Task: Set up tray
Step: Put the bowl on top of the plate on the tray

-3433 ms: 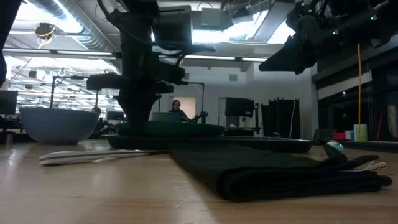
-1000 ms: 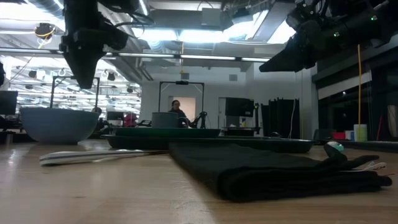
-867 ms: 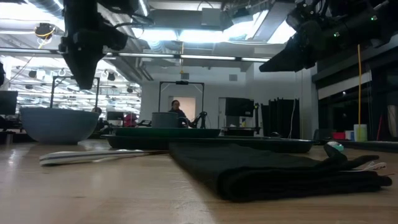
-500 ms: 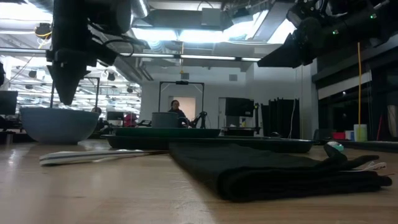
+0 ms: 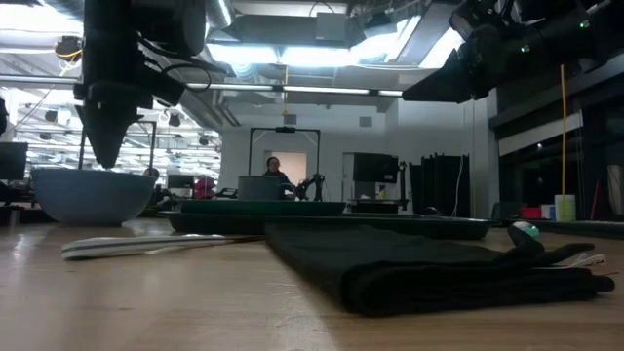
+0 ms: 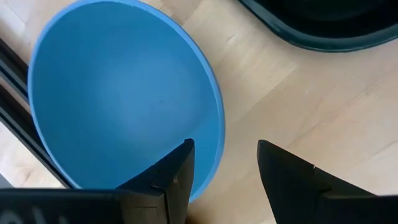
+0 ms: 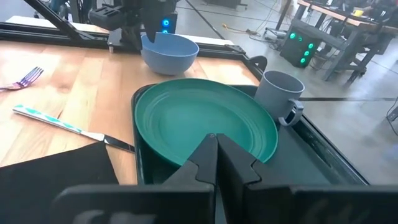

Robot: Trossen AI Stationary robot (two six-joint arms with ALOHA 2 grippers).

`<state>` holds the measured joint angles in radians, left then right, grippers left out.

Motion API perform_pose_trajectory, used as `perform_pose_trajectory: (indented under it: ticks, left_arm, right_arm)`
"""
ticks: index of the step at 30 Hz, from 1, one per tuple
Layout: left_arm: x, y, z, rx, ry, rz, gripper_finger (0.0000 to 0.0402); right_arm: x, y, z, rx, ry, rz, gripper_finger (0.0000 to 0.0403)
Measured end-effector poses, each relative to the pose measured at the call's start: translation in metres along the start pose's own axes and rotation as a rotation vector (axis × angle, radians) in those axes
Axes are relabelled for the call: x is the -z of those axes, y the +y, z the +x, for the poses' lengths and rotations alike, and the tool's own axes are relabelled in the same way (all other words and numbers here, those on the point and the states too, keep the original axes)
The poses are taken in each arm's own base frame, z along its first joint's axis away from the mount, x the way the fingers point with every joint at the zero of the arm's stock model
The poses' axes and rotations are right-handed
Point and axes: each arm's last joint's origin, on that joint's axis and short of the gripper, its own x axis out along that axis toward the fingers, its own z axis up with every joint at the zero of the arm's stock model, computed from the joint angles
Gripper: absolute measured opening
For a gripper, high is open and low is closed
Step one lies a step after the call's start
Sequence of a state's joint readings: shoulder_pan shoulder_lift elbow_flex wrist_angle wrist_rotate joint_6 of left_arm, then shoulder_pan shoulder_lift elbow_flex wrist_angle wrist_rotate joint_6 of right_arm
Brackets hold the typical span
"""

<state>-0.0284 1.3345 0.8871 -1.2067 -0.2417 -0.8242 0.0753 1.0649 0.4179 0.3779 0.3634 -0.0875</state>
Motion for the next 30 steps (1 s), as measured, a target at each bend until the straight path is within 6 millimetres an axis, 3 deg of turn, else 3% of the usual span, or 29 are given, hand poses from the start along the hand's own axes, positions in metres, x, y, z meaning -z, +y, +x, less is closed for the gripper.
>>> perform_pose_trajectory:
  ticks: [30]
  left_arm:
    - [-0.01,-0.008,0.017,-0.063,0.03,0.0,0.0142]
  right_arm:
    - [0.0,0.0,0.0,0.0,0.001,0.003,0.0008]
